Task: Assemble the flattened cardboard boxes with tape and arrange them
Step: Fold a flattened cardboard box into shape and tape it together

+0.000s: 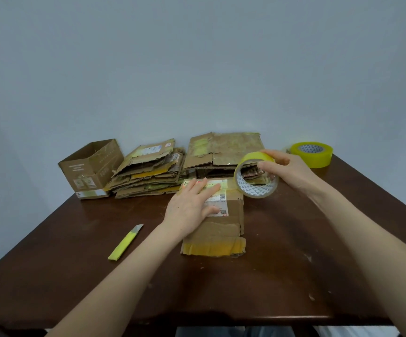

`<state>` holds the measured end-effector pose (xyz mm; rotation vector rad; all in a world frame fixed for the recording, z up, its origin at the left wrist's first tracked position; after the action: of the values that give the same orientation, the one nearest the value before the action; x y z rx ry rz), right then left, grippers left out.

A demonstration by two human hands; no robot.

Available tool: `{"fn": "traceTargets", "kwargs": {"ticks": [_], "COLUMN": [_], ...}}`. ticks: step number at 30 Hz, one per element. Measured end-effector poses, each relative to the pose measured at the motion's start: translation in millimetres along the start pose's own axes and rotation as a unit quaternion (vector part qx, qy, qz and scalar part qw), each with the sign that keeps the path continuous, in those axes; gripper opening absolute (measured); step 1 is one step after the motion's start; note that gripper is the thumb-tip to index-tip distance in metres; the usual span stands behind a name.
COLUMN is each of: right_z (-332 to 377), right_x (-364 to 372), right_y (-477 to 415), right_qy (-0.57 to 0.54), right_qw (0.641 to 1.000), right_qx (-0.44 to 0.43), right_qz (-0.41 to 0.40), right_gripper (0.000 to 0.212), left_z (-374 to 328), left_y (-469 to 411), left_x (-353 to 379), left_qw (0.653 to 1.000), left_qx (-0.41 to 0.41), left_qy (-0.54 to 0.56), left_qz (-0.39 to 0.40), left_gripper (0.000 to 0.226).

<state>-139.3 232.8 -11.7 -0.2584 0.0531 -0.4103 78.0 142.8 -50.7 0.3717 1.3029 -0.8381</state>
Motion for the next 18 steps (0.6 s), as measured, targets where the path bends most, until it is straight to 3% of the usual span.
{"fn": "traceTargets", "kwargs": {"ticks": [3,6,10,12,18], "right_z": [-5.2,-6.7,-16.5,-21.3,-22.3], "right_x": [-0.5,7.9,12.3,9.1,1.8], "right_y": [5.0,8.2,12.9,15.3,13.4], "right_qy": [-0.018,-0.038,-0.081,-0.110,-0.085], "right_qw": [1.000,0.999,0.997,0.994,0.996], "right_qx": [-0.006,-0.024,-0.019,-0.009,0.002], "right_qz": [-0.005,0.001,-0.003,-0.016,-0.011], "right_gripper": [0.036,0.040,0.036,0.030,0.042], "left_z": [-13.3,-44.6,-48.1,-44.6,-41.4], "left_y": [-11.7,-21.6,-24.0,-24.0,-22.4], "left_x": [-12.2,-18.4,-14.3,-12.4,-8.0], "left_qw": [0.998,0.999,0.999,0.999,0.999], "left_qx": [-0.003,0.012,-0.003,0.005,0.026], "left_qy": [-0.056,0.015,-0.021,-0.022,-0.024], "left_qz": [0.020,0.027,-0.033,-0.025,-0.022], "left_gripper": [0.074,0.088,0.077,0.078,0.078]}}
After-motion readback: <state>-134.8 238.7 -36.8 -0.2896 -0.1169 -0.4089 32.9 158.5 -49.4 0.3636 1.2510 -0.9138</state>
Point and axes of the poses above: each hand's wrist, its own y-axis away from the middle knuckle, its own x-axis out of the palm, z = x × y, the point moved 5 cm from there along -y, towards the middle knuckle, and after that the axes turned 14 degrees about -y, right-handed, at the moved point
